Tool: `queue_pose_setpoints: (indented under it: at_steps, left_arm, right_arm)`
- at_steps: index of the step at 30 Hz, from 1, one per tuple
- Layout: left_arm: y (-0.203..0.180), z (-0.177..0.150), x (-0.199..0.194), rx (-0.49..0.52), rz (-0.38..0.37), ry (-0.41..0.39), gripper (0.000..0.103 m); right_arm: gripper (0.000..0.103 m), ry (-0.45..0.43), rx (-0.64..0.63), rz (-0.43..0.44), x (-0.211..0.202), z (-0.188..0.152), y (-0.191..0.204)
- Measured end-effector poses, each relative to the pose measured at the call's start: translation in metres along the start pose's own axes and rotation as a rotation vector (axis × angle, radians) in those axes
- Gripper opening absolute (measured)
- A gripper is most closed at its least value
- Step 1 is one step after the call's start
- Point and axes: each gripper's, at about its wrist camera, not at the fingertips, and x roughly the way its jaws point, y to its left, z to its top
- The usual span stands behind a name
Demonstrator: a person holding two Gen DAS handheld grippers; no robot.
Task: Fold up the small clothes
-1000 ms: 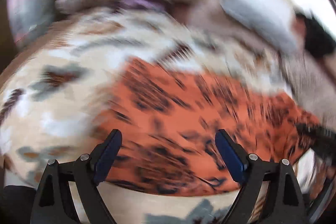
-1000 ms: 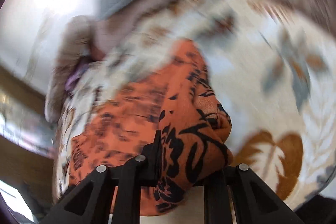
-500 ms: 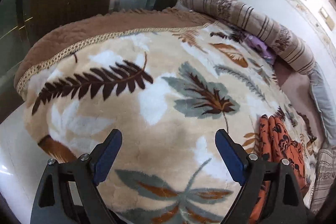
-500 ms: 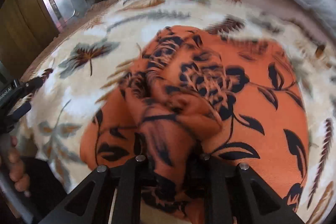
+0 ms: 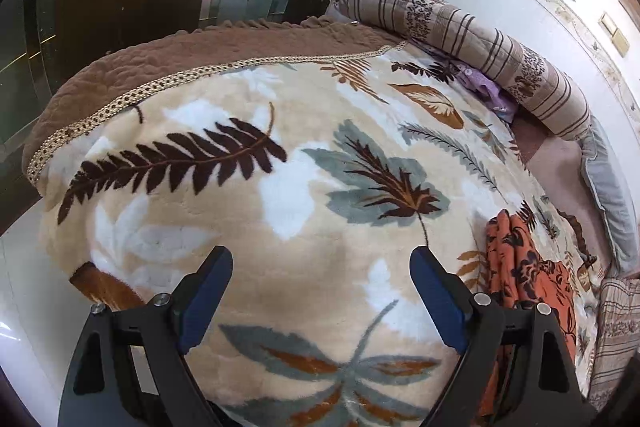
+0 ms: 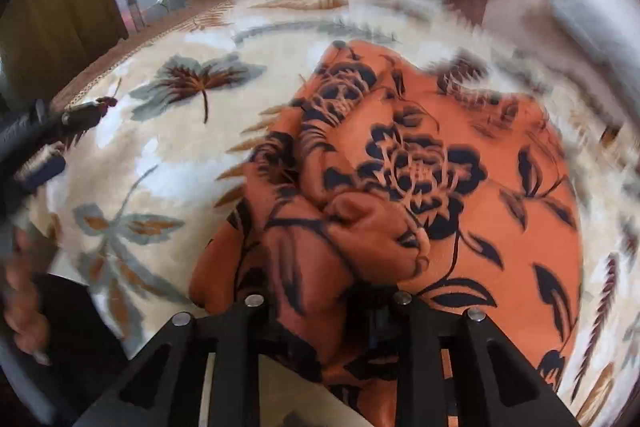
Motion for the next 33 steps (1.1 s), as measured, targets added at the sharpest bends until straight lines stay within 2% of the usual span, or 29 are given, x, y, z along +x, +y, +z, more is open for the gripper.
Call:
queue_pose_setpoints:
  at_steps: [1, 2, 8, 10, 15, 17, 18, 19, 20, 21, 22, 23, 24, 26, 29, 33]
  left_arm:
    - [0.001, 0.000, -0.001, -0.001, 0.001, -0.003, 0.091]
    - [0.000, 0.000, -0.001, 0.000, -0.001, -0.007, 0.091]
    - [-0.019, -0.006, -0.008, 0.066, -0.041, -0.028, 0.091]
    - [-0.031, -0.011, -0.014, 0.102, -0.097, -0.018, 0.091]
    - [-0.088, -0.036, -0.047, 0.275, -0.289, 0.012, 0.091]
    - [-0.111, -0.050, -0.051, 0.332, -0.329, 0.043, 0.091]
    - [-0.115, -0.053, -0.048, 0.334, -0.332, 0.066, 0.091]
    - [-0.118, -0.058, -0.037, 0.331, -0.300, 0.110, 0.085]
    - [-0.117, -0.061, -0.027, 0.327, -0.264, 0.143, 0.073]
    - [-0.112, -0.065, -0.011, 0.316, -0.216, 0.196, 0.067]
    - [-0.102, -0.069, 0.009, 0.280, -0.166, 0.273, 0.055]
    - [-0.088, -0.073, 0.026, 0.224, -0.151, 0.344, 0.054]
    - [-0.081, -0.071, 0.027, 0.195, -0.185, 0.332, 0.054]
    - [-0.087, -0.067, 0.013, 0.225, -0.161, 0.302, 0.054]
    - [-0.107, -0.061, -0.014, 0.327, -0.120, 0.189, 0.054]
    - [-0.131, -0.047, -0.048, 0.388, -0.103, 0.030, 0.054]
  right_arm:
    - [0.067, 0.011, 0.007, 0.046, -0.002, 0.001, 0.000]
    - [0.072, 0.015, 0.023, 0.094, -0.004, 0.001, -0.001]
    - [0.072, -0.076, 0.130, 0.285, -0.035, -0.016, -0.017]
    - [0.072, -0.098, 0.203, 0.334, -0.040, -0.022, -0.037]
    - [0.072, -0.154, 0.374, 0.354, -0.057, -0.043, -0.086]
    - [0.072, -0.163, 0.413, 0.357, -0.057, -0.048, -0.102]
    - [0.072, -0.161, 0.433, 0.361, -0.056, -0.052, -0.109]
    - [0.072, -0.160, 0.450, 0.367, -0.056, -0.054, -0.115]
    - [0.072, -0.156, 0.468, 0.375, -0.053, -0.058, -0.120]
    - [0.072, -0.150, 0.487, 0.388, -0.051, -0.061, -0.126]
    - [0.072, -0.140, 0.510, 0.405, -0.048, -0.066, -0.130]
    - [0.072, -0.132, 0.534, 0.424, -0.045, -0.071, -0.135]
    - [0.072, -0.123, 0.555, 0.447, -0.041, -0.075, -0.139]
    - [0.072, -0.120, 0.593, 0.482, -0.035, -0.080, -0.146]
    - [0.072, -0.126, 0.623, 0.520, -0.035, -0.080, -0.153]
    - [0.072, -0.148, 0.673, 0.561, -0.044, -0.086, -0.168]
